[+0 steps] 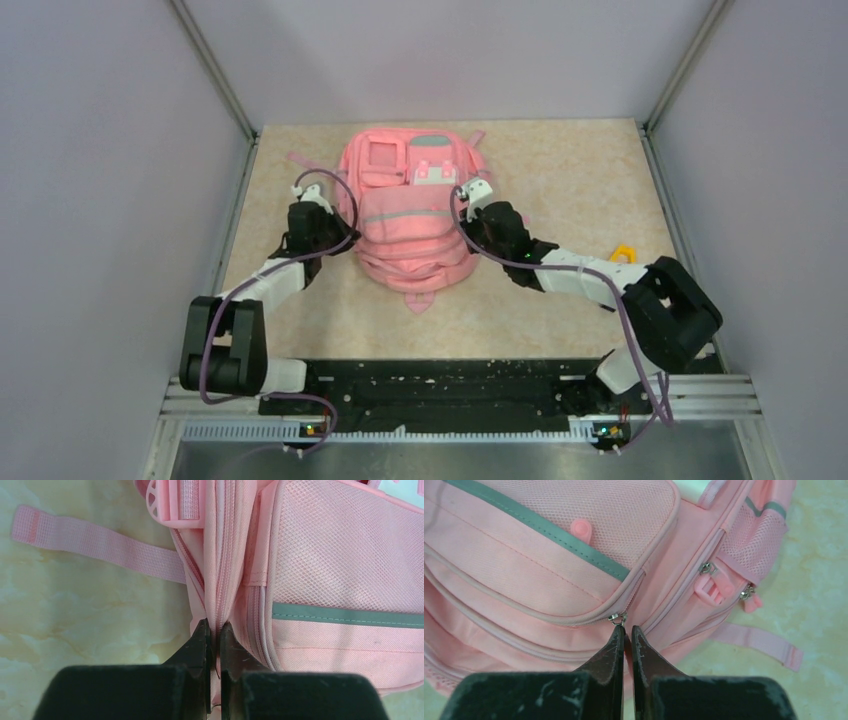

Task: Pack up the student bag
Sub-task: Zip the student bag at the center of the board.

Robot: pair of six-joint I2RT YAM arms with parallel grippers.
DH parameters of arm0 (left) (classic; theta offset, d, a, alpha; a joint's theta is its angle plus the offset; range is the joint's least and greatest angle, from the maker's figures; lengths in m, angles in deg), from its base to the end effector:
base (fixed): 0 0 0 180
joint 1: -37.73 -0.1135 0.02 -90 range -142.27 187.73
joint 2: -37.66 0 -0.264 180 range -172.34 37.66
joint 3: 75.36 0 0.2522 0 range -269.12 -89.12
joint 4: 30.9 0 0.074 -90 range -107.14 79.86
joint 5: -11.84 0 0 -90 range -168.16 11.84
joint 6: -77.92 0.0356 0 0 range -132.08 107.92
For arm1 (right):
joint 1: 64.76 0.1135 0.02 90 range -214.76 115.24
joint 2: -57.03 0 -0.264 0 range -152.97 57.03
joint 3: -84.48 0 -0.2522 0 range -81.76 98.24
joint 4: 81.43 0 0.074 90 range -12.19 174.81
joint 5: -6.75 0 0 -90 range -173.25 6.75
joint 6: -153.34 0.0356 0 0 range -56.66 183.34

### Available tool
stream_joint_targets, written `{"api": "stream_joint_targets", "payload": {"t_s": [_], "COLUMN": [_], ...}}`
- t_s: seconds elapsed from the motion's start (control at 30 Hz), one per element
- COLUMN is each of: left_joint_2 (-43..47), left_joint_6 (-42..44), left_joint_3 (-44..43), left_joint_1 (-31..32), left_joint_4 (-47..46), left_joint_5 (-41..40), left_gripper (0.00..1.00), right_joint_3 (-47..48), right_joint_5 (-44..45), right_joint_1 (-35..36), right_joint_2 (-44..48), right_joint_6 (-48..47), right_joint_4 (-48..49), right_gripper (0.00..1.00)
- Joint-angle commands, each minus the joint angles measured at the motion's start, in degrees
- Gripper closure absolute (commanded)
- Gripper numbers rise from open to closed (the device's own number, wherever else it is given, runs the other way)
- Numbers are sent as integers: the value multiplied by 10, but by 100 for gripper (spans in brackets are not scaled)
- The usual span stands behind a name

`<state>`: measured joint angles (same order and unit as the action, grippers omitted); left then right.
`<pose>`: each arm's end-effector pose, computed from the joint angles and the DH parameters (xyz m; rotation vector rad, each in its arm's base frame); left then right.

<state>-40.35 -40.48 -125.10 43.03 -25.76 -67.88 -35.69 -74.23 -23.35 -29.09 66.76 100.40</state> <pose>0.2765 -0.0320 0.1923 -0.3345 2.1660 -0.5301 0.2494 0.2125 0.2200 -0.5567 1.9301 0.3462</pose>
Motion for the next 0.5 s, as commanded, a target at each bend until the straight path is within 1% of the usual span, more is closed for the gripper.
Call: {"api": "stream_joint_targets", "payload": {"t_s": [0.0,0.33,0.4,0.47], "left_joint_2": [-1,-13,-13,-12], "left_joint_6": [60,71,74,74], "left_joint_3": [-17,-31,-34,-45], "left_joint_1": [-68,-75,-76,-77], "left_joint_4": [-39,-26,-19,5], "left_joint_5": [-136,-121,-125,-131], "left_gripper": [100,100,100,100], "right_joint_3": [39,97,100,108], "right_joint_5": [130,124,114,88], "right_joint_1": [-38,-56,-60,-60], "right_joint_2": [-34,-110,-118,-119], "right_joint_6": [-102,-194,-207,-220], "right_joint_4": [-10,57,76,70], "right_gripper": [100,100,100,100]}}
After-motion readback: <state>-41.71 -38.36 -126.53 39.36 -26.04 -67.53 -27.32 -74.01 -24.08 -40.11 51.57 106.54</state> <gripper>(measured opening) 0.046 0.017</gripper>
